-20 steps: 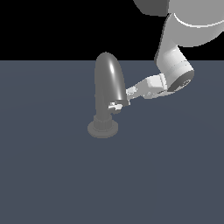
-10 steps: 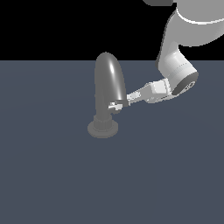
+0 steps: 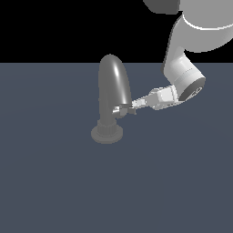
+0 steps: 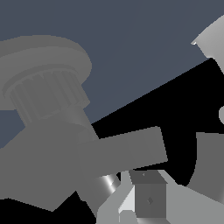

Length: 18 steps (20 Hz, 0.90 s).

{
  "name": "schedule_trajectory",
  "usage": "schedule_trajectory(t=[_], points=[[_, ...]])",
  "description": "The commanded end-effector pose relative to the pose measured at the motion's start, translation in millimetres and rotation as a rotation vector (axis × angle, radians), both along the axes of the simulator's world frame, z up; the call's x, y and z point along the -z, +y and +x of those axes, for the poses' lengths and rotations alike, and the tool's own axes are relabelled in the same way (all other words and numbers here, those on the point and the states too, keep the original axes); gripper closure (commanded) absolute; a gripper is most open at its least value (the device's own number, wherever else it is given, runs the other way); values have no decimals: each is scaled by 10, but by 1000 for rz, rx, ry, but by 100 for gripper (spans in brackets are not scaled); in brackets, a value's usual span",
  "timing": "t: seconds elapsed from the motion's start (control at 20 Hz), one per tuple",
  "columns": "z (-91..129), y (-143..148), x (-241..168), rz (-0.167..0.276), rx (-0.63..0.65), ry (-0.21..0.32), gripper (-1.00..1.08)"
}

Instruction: Turn on the faucet by rotating a designated handle.

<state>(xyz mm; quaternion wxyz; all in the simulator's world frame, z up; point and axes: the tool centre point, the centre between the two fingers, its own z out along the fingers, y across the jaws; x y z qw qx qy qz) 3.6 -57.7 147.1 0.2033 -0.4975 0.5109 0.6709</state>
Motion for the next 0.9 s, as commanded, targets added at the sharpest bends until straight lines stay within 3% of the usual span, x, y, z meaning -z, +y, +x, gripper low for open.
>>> schedule_trajectory(t=[0.0, 0.3, 0.35, 0.85], points=[[-99, -49, 366, -8, 12, 41, 108], [-155, -76, 655, -9, 14, 53, 108], [5, 0, 232, 7, -6, -11, 108], [76, 36, 530, 2, 1, 11, 108]])
